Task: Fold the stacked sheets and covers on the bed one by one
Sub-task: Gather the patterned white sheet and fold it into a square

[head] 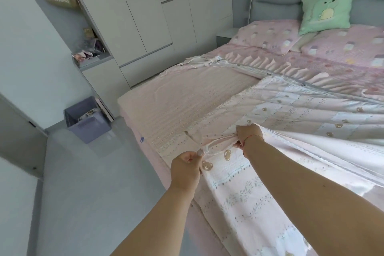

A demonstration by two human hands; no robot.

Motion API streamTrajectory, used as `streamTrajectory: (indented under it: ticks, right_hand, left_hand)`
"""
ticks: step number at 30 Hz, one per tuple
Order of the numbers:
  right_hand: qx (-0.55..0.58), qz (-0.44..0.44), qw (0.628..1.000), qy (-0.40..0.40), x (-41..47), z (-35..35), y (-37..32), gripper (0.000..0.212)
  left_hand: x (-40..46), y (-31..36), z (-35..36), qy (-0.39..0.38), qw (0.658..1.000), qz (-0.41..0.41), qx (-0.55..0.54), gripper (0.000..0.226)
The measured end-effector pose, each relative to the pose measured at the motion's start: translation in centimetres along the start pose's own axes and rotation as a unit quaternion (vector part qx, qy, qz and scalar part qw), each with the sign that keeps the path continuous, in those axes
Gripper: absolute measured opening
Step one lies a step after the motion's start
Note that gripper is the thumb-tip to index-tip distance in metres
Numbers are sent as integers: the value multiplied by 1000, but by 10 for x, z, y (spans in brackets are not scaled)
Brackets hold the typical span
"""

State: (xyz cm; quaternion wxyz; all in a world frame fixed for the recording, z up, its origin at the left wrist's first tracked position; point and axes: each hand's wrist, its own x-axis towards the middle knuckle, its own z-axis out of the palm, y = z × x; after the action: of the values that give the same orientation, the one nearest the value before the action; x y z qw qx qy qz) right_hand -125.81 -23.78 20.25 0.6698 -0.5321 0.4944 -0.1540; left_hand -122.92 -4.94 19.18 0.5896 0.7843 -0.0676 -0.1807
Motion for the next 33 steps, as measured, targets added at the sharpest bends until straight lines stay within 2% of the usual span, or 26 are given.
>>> streamTrajectory:
  ticks: [5,10,12,17,22,30,33]
  right_hand:
    - [-38,-14,998,56,18,77,-6,18]
    - [-44,-5,996,73,36,148,-11,15]
    - [-40,4,996,84,49,169,-13,8]
    - [-96,16,988,119,95,203,-3,11]
    - [-139,49,983,113,172,243,21,10]
    - [-215,109,965,107,265,287,55,27]
    - [-235,139,956,103,284,294,70,18]
  left_hand:
    - [71,-10,-54,-72,997,-5,-6,30]
    - [135,-19,-98,-109,993,-38,-22,25]
    - [163,-22,-108,-125,989,-65,-42,21]
    - [225,-40,-114,-171,980,-94,-31,16]
    - [297,-69,-112,-196,973,-117,36,16]
    - [396,-115,-99,-256,946,-167,111,14]
    - [428,-140,-104,-232,933,-135,240,9]
